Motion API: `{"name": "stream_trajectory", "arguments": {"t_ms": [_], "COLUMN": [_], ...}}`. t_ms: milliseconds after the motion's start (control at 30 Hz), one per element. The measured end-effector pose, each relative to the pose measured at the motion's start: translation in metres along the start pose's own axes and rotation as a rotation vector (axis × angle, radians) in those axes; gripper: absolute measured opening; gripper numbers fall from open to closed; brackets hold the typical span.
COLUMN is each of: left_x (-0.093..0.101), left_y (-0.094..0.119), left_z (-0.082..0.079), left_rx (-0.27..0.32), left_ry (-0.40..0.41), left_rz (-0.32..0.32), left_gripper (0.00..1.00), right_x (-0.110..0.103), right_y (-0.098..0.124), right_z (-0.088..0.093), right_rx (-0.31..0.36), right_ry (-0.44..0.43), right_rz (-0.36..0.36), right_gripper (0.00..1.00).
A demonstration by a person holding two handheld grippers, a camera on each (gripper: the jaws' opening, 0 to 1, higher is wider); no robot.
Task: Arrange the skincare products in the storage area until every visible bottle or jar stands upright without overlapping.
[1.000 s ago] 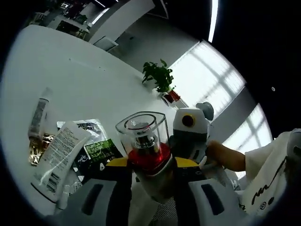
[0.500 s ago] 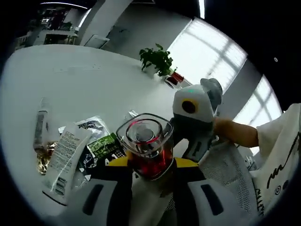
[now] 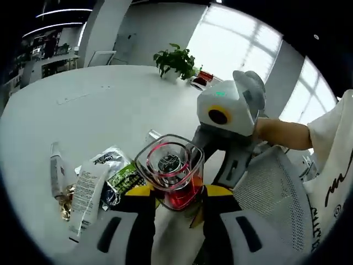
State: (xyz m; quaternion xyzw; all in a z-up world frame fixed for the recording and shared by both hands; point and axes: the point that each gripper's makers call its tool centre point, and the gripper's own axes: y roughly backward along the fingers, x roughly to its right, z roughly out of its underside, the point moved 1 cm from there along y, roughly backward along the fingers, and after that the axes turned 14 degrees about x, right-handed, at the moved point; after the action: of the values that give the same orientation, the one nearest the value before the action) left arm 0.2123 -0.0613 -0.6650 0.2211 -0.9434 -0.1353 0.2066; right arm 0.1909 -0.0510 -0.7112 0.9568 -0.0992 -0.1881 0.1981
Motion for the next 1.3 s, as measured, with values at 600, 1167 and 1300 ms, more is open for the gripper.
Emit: {"name": "stream_trajectory", "arguments": {"t_ms": [600, 1167, 1300], "left_x": [0.001, -0.017, -0.023], "left_y": [-0.004, -0.009, -0.012], "left_z": [-0.007, -0.016, -0.019], "left_rx": [-0.059, -0.043, -0.045], "left_ry": [-0.175, -0.218, -0.232], "left_rz": [-0.05, -0.082, -0.089], "left_gripper": [0.26, 0.26, 0.26], "right_x": [0.013, 0.032, 0.038], "right_y": [0.004, -0.001, -0.003], "right_z": [-0.001, -0.012, -0.015], "right_rx": [-0.027, -0.029, -0.03], "right_ry": [0.217, 0.284, 0.295], "right_rz": [0.004, 0.032, 0.04], "right_gripper": [0.28, 0.28, 0.28]}}
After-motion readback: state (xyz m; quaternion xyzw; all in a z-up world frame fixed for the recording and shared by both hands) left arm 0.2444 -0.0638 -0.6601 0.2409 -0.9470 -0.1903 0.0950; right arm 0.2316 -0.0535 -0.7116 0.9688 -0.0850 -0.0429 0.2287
